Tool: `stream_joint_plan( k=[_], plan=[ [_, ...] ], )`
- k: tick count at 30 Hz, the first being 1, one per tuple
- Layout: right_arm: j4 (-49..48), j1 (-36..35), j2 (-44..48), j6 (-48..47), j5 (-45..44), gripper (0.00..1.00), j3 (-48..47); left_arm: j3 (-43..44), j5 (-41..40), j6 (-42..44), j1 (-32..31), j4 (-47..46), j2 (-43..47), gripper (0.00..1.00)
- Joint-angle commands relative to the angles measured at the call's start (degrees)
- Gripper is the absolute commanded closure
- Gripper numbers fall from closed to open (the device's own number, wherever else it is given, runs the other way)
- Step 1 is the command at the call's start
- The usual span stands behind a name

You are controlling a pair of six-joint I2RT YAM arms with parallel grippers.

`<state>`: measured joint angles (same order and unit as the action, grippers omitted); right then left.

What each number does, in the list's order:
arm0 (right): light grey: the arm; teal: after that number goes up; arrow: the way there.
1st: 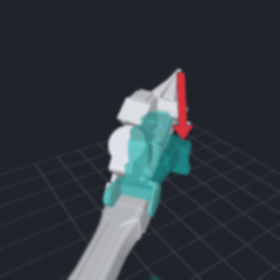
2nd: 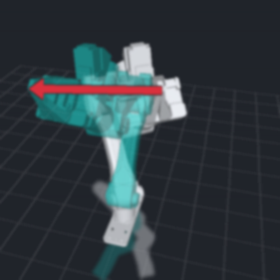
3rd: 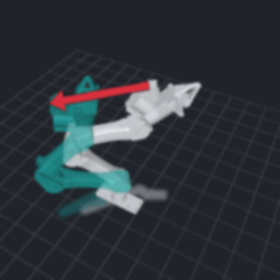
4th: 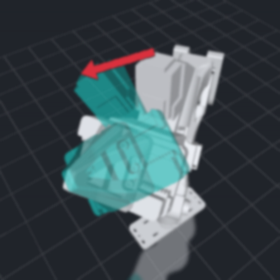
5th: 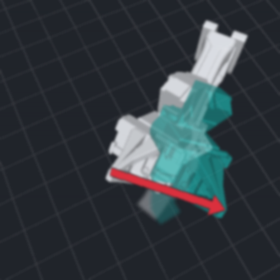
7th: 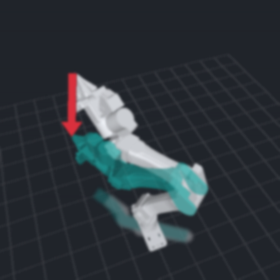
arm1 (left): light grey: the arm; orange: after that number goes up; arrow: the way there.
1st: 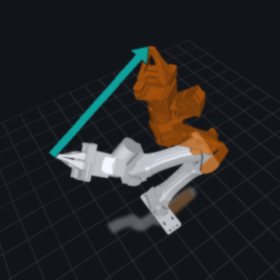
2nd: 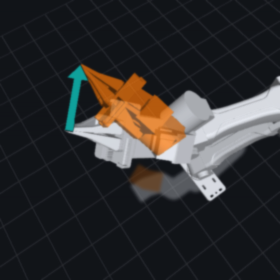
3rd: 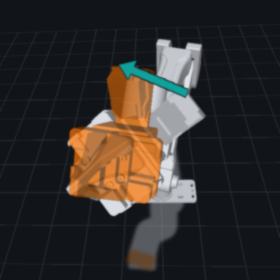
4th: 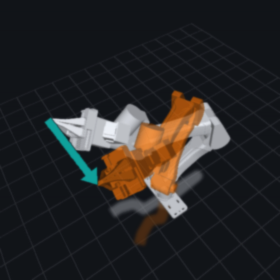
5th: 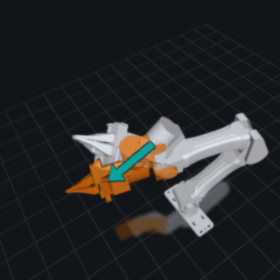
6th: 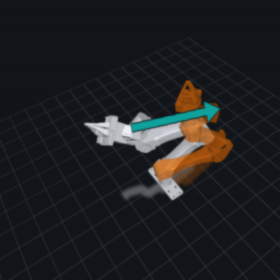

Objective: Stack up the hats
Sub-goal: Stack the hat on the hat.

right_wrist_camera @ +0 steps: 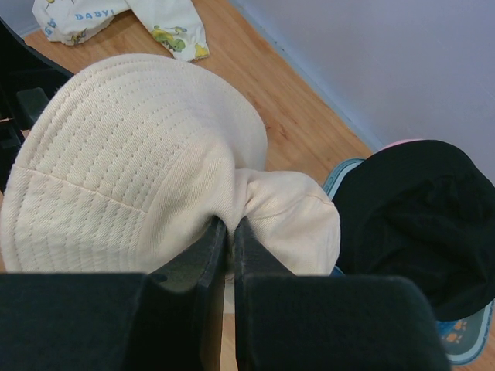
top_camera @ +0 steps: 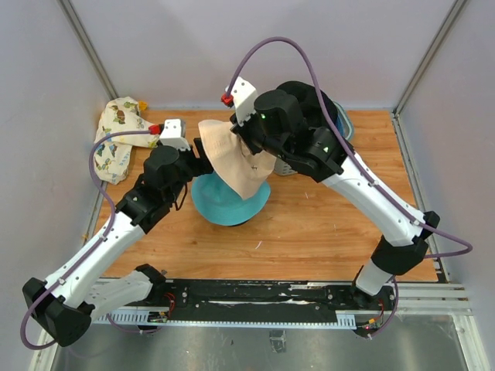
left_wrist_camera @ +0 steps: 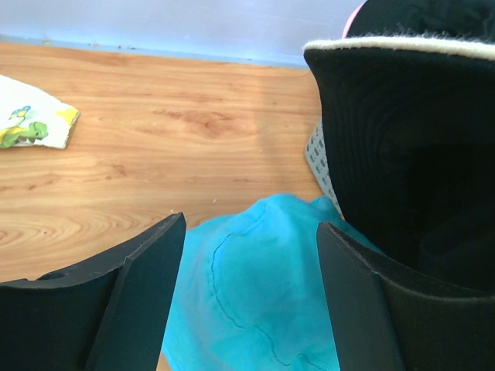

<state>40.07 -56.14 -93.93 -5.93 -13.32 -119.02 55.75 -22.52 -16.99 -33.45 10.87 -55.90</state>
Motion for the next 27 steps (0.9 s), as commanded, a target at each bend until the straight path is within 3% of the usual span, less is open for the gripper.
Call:
stream_joint_plan(
  k=[1, 20, 27],
  plan=[
    [2.59, -0.73, -2.09, -1.18, 1.12, 0.99, -4.8, -2.19, -2.43, -0.78, 0.23, 0.19, 2.02, 0.26],
    [9.72, -4.7, -13.01, -3.56, 2.27, 0.99, -16.38, -13.74, -10.7, -6.84, 0.32, 10.43, 13.6, 0.26],
    [10.0, -6.23, -15.81, -3.91, 2.19, 0.99, -15.43, -17.53, -12.98, -9.61, 0.3, 13.72, 20.53, 0.26]
  ],
)
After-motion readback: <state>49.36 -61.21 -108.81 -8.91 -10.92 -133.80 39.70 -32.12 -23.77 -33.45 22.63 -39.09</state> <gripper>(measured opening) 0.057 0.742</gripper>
